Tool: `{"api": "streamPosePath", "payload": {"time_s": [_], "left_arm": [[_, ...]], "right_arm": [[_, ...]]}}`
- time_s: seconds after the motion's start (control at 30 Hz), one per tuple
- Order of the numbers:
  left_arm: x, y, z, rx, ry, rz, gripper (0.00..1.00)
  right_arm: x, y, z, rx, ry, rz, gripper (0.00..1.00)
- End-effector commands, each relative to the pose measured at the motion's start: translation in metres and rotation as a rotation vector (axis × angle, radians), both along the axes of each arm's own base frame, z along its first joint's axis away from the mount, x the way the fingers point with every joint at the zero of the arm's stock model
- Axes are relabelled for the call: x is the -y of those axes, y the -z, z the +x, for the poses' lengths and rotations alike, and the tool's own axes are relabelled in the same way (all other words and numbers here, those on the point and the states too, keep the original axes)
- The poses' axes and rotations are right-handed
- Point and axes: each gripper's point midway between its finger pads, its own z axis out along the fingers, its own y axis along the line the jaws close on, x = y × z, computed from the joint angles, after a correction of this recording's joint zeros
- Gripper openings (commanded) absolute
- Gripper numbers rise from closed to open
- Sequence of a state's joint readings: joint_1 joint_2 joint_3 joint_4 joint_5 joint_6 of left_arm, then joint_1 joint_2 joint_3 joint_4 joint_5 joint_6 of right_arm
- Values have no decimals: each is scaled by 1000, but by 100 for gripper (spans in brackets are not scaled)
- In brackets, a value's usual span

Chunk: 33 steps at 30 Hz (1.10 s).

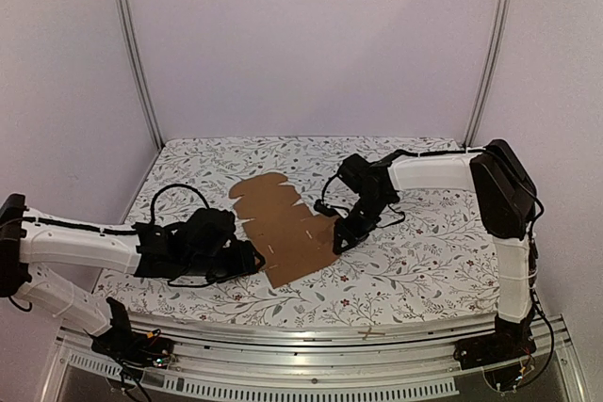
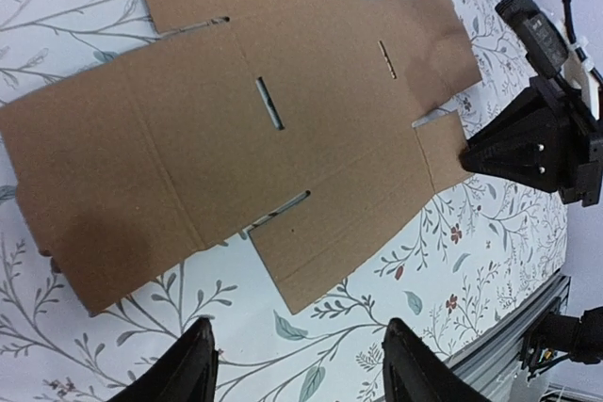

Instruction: Fold the paper box

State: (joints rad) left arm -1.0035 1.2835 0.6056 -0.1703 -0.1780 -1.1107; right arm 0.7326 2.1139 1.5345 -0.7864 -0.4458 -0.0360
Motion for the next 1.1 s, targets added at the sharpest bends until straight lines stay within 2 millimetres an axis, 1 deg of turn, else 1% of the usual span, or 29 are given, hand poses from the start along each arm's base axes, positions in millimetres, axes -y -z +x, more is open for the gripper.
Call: {"api": "streamPosePath", "payload": {"time_s": [0.0, 0.03, 0.1, 0.2, 0.37, 0.47, 0.6, 0.63, 0.67, 0.7, 0.77, 0.8, 0.9, 1.07], "left_arm": [[14, 13, -1, -10, -86, -67, 60], [16, 17, -2, -19, -97, -68, 60], [19, 21, -4, -27, -111, -70, 60], [16, 27, -6, -37, -146, -69, 61], [15, 36, -12, -79, -179, -77, 64], [21, 35, -17, -85, -170, -89, 64], [30, 21, -27, -70, -152, -90, 63], [29, 17, -29, -60, -154, -85, 63], [28, 15, -32, -56, -155, -74, 63], [25, 13, -33, -52, -157, -67, 63], [21, 10, -35, -46, -160, -61, 63], [18, 10, -35, -44, -163, -55, 63], [12, 10, -37, -42, -168, -51, 62], [13, 10, -41, -38, -162, -43, 62]], "right_arm": [[-4, 3, -3, -62, 23, 12, 4], [-3, 3, -3, -79, 44, 17, 0], [-4, -2, -2, -119, 73, 46, 0], [-7, -16, -3, -196, 110, 129, 0], [-10, -33, -4, -218, 132, 197, 0], [-13, -40, -5, -232, 142, 224, 0], [-12, -40, -2, -223, 162, 218, 0], [-9, -37, 0, -209, 164, 201, 3], [-6, -35, 1, -194, 162, 184, 16], [-4, -32, 2, -183, 163, 168, 26], [0, -27, 2, -170, 162, 140, 39], [1, -26, 3, -165, 159, 135, 44], [-2, -22, -1, -172, 146, 123, 49], [-9, -4, -11, -186, 112, 77, 49]]}}
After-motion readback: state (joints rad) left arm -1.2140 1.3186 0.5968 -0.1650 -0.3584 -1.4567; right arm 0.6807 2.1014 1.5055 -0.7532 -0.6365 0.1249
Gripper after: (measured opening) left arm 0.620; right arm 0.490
